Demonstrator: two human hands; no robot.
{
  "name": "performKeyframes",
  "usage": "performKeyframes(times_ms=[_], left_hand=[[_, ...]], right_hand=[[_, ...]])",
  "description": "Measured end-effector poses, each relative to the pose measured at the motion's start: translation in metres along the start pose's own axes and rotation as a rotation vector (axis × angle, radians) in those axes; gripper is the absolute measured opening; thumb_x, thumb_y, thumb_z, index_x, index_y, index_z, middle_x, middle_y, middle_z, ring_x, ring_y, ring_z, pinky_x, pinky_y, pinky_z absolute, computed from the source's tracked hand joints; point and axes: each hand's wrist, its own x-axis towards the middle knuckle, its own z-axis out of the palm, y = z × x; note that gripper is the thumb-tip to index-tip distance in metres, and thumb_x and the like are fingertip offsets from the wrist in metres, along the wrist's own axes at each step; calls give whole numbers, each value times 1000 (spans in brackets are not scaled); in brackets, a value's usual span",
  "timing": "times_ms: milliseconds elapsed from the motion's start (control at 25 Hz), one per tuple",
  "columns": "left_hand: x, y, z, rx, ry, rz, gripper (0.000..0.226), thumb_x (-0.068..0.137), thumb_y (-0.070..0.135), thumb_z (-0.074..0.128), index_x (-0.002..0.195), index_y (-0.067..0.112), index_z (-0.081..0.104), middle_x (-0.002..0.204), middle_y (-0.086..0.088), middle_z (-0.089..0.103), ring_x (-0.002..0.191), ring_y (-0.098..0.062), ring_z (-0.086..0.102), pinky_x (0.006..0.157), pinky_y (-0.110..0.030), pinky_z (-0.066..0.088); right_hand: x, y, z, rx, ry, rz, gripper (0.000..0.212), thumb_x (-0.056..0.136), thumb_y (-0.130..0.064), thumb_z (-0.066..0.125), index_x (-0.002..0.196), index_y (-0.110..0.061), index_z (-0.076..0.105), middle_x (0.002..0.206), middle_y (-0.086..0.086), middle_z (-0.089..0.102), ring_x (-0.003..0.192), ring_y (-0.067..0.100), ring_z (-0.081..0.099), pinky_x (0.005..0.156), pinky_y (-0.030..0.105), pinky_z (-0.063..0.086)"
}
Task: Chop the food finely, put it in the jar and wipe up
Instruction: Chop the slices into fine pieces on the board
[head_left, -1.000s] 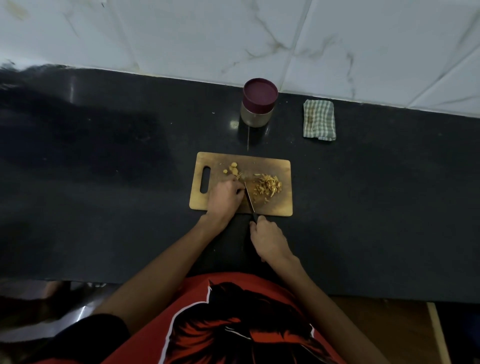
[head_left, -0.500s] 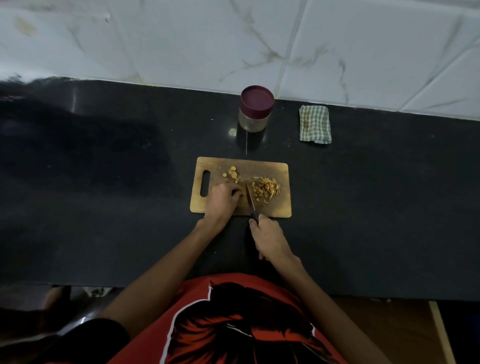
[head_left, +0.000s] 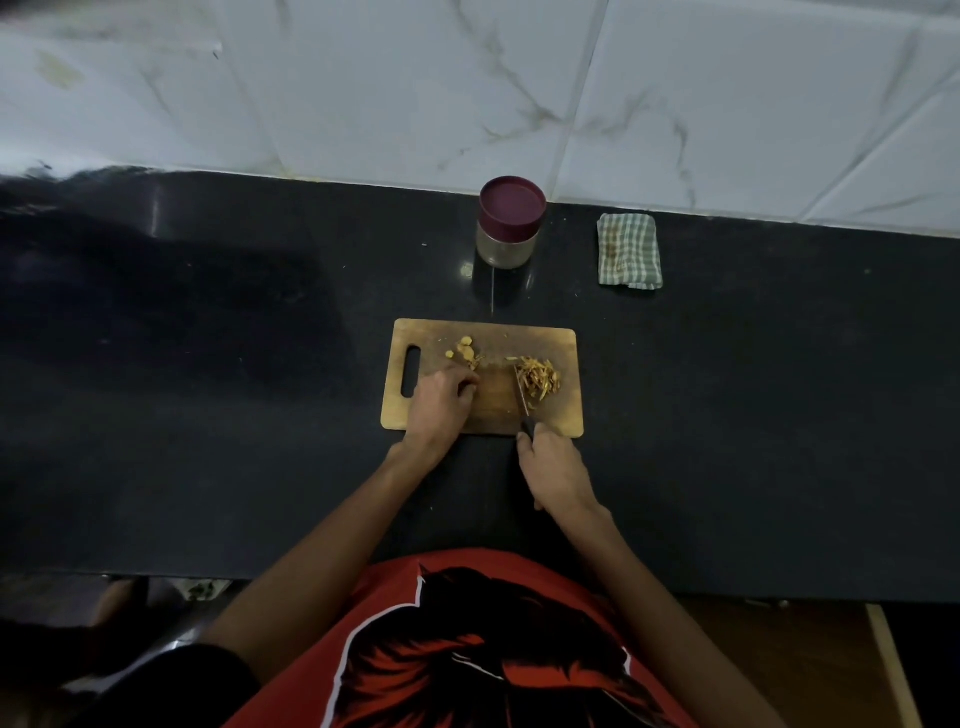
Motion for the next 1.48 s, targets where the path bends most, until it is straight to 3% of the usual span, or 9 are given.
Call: performKeyframes(times_ms=[120, 280, 480, 600, 880, 1040, 1200, 1320, 1480], left_hand=[[0, 1, 1, 1, 7, 5, 19, 90, 7, 57, 104, 8, 69, 110, -6, 66, 99, -14, 61, 89, -25, 48], [1, 0, 1, 7, 12, 19, 19, 89, 6, 58, 105, 7, 69, 111, -6, 65, 99, -15, 61, 90, -26, 49], [-1, -11, -10, -81, 137, -62, 21, 88, 3, 57, 104, 10, 69, 106, 1, 60, 88, -11, 59, 74, -6, 42], [0, -22, -23, -132, 210, -153, 25, 90, 4, 55, 111, 11, 67, 111, 0, 61, 97, -11, 59, 82, -13, 44], [9, -25, -17, -113, 119, -137, 23, 90, 12, 58, 111, 16, 66, 111, 1, 62, 96, -9, 59, 85, -23, 48], [29, -18, -15, -77, 107, -107, 26, 91, 17, 58, 116, 15, 63, 117, -1, 59, 102, -12, 58, 88, -23, 45], [50, -12, -15, 17, -29, -86, 32, 93, 24, 56, 125, 17, 58, 122, -1, 51, 104, -12, 54, 83, -21, 40], [58, -12, -13, 80, -84, -74, 28, 93, 25, 56, 119, 16, 61, 119, -1, 50, 94, -7, 51, 80, -21, 42], [62, -10, -14, 50, -36, -63, 14, 89, 18, 61, 103, 17, 65, 113, 2, 52, 92, -6, 54, 78, -19, 46]], right_hand=[[-1, 1, -1, 1, 20, -25, 28, 105, -35, 36, 109, -11, 51, 97, 8, 62, 78, 28, 69, 73, 48, 58], [-1, 1, 3, -10, -25, -46, 26, 105, -35, 36, 105, -13, 50, 94, 8, 64, 76, 25, 69, 73, 46, 59], [4, 6, 4, 32, -27, -36, 28, 104, -39, 37, 110, -15, 51, 95, 9, 65, 83, 27, 68, 76, 49, 58], [6, 4, 5, 24, -14, -54, 29, 104, -40, 37, 109, -15, 51, 95, 10, 66, 84, 29, 68, 76, 50, 57], [14, 0, 7, 26, 2, -65, 24, 104, -37, 38, 105, -16, 49, 96, 8, 64, 82, 27, 68, 75, 49, 58], [15, 3, 9, 52, 5, -59, 24, 104, -37, 37, 106, -16, 49, 98, 9, 64, 86, 27, 67, 77, 50, 57], [17, 2, 9, 72, -10, -37, 25, 104, -39, 37, 105, -17, 48, 101, 9, 63, 88, 28, 67, 78, 50, 57], [17, 3, 10, 72, -9, -42, 25, 104, -38, 38, 106, -17, 50, 99, 8, 63, 87, 26, 66, 77, 49, 57], [17, 3, 11, 72, 5, -49, 26, 103, -38, 38, 105, -16, 50, 100, 10, 64, 86, 28, 67, 78, 51, 56]])
